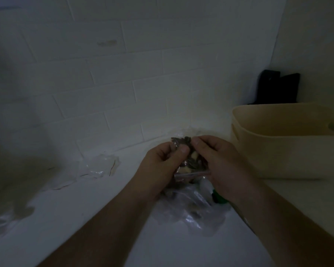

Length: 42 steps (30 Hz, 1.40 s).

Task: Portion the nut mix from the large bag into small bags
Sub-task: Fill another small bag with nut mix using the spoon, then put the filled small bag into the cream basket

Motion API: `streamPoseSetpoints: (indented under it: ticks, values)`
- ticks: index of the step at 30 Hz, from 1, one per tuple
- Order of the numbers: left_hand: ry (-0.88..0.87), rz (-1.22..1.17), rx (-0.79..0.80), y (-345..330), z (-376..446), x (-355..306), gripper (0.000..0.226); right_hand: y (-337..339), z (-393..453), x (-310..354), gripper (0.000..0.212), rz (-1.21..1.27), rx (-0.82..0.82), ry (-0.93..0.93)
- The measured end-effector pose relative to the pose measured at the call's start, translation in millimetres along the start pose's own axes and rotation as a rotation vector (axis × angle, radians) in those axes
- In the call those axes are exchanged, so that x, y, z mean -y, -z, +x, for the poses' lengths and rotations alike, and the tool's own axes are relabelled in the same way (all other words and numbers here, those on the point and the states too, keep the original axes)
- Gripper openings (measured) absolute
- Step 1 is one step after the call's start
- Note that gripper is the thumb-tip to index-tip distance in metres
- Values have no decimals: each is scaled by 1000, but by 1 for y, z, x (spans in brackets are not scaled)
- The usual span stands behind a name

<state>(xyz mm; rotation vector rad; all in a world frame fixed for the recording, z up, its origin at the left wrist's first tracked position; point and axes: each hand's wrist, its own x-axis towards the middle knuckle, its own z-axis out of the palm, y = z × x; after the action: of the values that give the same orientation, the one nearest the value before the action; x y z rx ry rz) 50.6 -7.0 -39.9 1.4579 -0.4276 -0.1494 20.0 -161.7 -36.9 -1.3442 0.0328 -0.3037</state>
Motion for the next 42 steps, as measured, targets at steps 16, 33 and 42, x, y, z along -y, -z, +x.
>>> streamPoseSetpoints:
  ticks: [16,33,42]
  values:
    - [-7,0,-69,-5,5,-4,31,-3,-5,-6,27,-79,78,34]
    - [-287,516,-106,-42,14,-66,42,6,-17,48,31,-107,-114,200]
    - [130,744,83,-116,99,-77,44,125,10,159,23,-572,-270,429]
